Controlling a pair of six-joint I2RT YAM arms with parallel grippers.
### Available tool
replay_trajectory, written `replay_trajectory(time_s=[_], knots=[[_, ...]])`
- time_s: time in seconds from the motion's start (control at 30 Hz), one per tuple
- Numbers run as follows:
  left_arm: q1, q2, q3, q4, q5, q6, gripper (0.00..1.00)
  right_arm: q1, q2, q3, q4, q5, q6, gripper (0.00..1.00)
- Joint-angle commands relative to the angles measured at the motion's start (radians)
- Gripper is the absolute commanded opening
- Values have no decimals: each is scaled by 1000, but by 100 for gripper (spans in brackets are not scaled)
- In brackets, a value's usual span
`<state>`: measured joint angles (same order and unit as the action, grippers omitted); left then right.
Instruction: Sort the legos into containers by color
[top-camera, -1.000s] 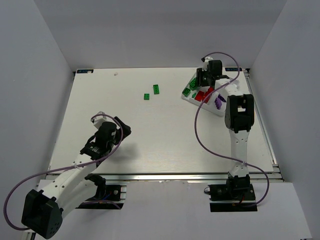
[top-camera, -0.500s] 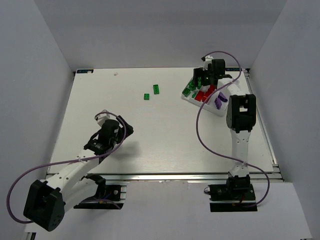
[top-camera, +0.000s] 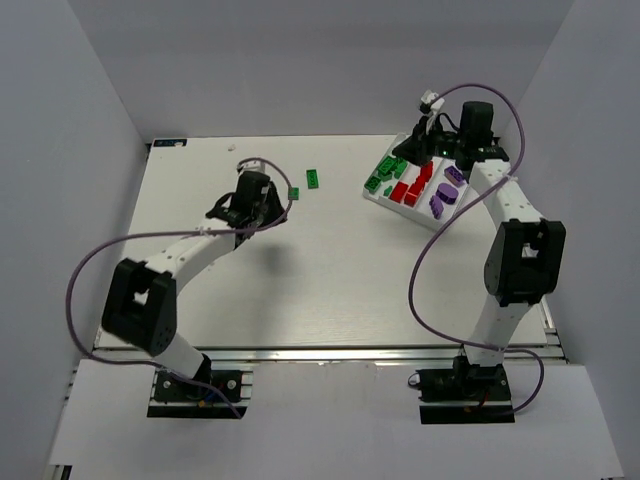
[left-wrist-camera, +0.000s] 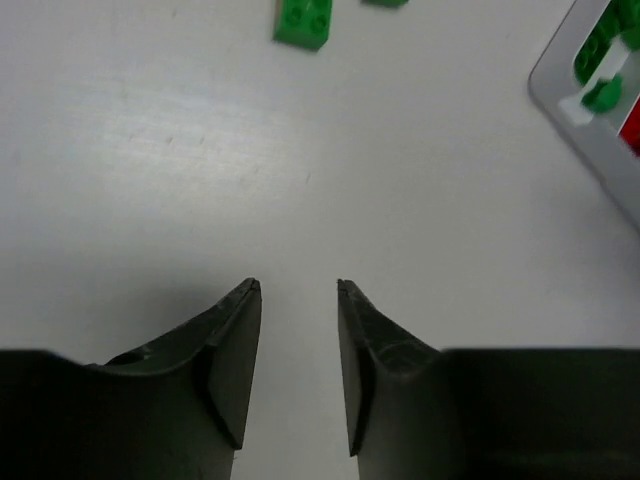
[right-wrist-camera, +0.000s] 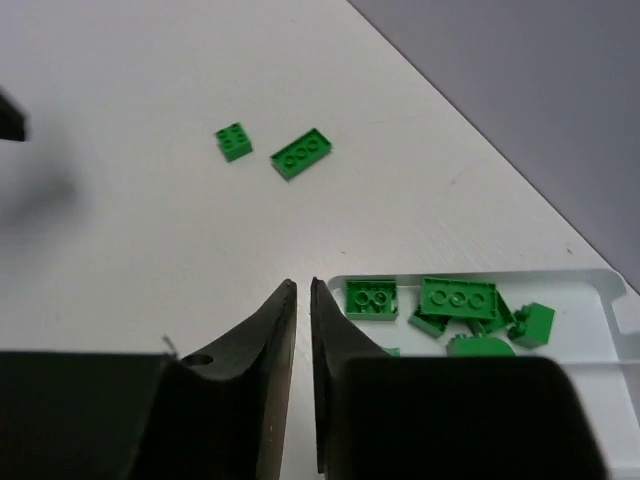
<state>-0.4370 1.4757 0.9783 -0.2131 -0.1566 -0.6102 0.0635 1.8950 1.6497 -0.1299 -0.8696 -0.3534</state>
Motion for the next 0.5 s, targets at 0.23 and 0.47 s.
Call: replay_trajectory(time_s=[0.23,0.47], knots=[[35,618,735,-339,25,227,79,2,-194,-264,-88,-120,-48,50],[35,834,988,-382,-49,291,78,1,-235,-347,-77,-118,-27,52]])
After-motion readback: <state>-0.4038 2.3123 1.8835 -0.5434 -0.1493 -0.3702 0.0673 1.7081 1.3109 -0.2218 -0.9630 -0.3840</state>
